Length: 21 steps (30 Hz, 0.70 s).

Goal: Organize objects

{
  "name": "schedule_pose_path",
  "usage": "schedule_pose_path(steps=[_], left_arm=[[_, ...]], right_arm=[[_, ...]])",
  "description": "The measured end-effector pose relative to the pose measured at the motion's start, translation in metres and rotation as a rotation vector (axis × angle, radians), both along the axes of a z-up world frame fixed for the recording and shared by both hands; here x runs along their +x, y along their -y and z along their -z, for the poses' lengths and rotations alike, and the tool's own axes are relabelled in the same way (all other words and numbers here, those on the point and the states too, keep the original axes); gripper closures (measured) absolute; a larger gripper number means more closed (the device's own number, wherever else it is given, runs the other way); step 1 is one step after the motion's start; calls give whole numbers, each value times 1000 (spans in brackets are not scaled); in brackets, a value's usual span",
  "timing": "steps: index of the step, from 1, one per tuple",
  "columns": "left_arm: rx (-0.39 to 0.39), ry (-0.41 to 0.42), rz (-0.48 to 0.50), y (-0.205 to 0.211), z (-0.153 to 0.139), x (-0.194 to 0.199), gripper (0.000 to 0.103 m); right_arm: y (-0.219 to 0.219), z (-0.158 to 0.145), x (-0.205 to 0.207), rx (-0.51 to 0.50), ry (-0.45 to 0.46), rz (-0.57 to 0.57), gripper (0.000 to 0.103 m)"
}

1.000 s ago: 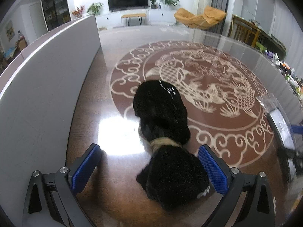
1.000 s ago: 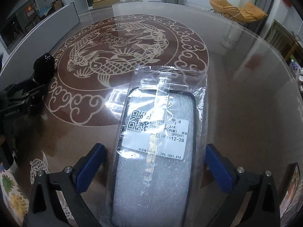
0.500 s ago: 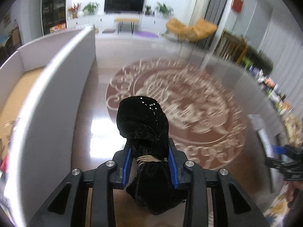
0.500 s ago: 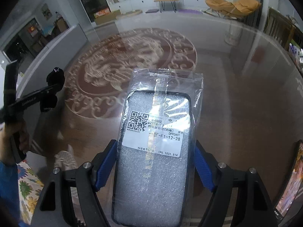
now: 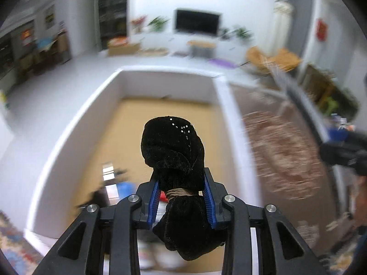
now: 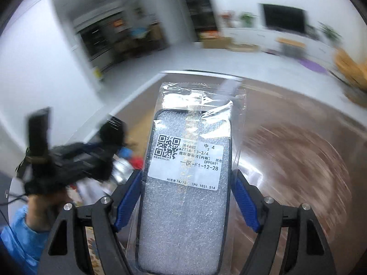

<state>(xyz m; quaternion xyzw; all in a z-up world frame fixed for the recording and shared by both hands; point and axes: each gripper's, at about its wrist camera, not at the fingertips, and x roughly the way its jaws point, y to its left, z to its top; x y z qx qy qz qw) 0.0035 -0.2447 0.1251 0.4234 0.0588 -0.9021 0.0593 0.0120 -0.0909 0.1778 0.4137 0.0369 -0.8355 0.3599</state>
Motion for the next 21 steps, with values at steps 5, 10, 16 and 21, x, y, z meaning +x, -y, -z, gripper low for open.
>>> schedule_pose_path(steps=[5,10,16,21], left_arm=[[-23,122,-95,51,35,-4,61],[-86,125,-176,64,41,11,13],[-198,75,-249,63,29,24,0],[-289,30,-333,40,4,24,0]], right_arm=[[117,36,-17,120,15,-134,26],[156,88,-31,184,142,-152,25],[138,69,-29,158,95,-123,12],[122,44,-26,229,-6,-98,6]])
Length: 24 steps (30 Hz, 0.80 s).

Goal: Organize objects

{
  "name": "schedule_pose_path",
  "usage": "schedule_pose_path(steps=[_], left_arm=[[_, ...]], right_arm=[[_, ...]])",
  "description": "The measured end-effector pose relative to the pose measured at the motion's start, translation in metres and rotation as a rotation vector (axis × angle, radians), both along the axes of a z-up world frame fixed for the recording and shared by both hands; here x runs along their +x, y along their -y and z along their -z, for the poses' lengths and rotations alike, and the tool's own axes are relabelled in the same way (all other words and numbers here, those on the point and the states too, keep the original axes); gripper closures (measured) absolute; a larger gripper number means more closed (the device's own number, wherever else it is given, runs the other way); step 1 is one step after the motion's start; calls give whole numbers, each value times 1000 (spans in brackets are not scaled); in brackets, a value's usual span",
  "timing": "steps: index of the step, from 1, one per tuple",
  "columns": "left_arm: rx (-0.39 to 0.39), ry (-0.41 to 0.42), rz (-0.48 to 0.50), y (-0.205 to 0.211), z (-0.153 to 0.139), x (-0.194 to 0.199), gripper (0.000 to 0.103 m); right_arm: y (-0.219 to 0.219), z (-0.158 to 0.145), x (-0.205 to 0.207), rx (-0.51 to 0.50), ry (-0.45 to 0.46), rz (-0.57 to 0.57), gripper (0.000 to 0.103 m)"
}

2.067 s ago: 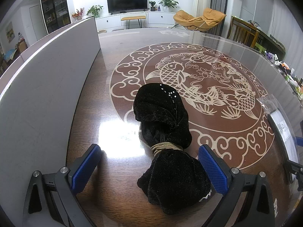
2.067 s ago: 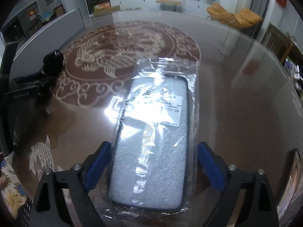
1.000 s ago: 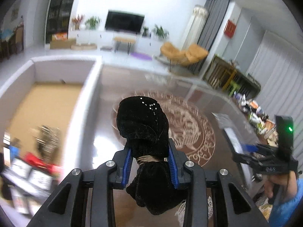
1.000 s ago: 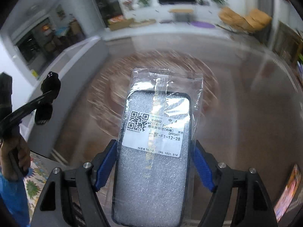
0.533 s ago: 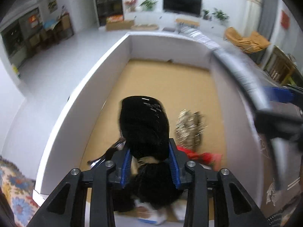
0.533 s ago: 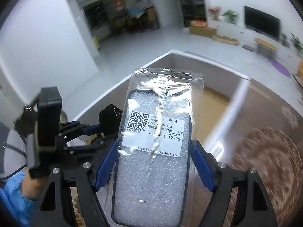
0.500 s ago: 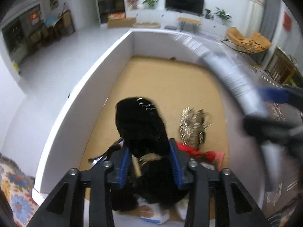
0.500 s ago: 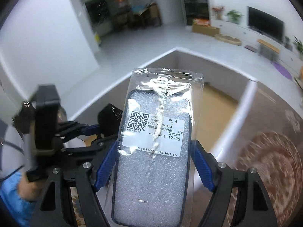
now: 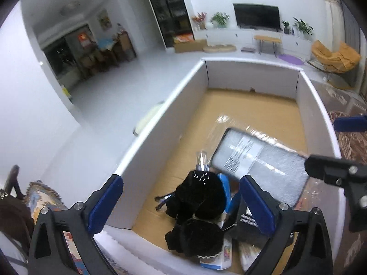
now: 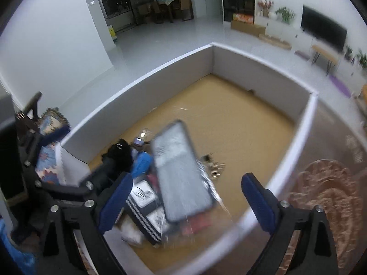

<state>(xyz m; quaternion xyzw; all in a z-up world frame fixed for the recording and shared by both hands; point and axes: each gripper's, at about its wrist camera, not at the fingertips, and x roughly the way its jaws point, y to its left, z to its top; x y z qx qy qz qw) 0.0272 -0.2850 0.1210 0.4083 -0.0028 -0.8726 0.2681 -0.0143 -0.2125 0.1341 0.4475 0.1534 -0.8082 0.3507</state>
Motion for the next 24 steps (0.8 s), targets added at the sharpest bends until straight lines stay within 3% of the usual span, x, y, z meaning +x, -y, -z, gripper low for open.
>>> schedule_pose_path(steps=[3,6,12,20,24], left_arm=[[102,-46,3,-4,-12,15,0],[174,-11,3,-3,-13,14,0],[173,15,-8,-7,-10,11,0],[259,-8,-59,7,-4,20,0],[199,-33,-98,5,-6,24,0]], right_arm=[[-10,-3,3,50,-25,8,6],[-23,-3,1,80,-41,22,6],[-33,6,-5,103,-25,48,6],[-27,8,-4,87,-23,54,6],[-25,7,-3,72,-23,51,6]])
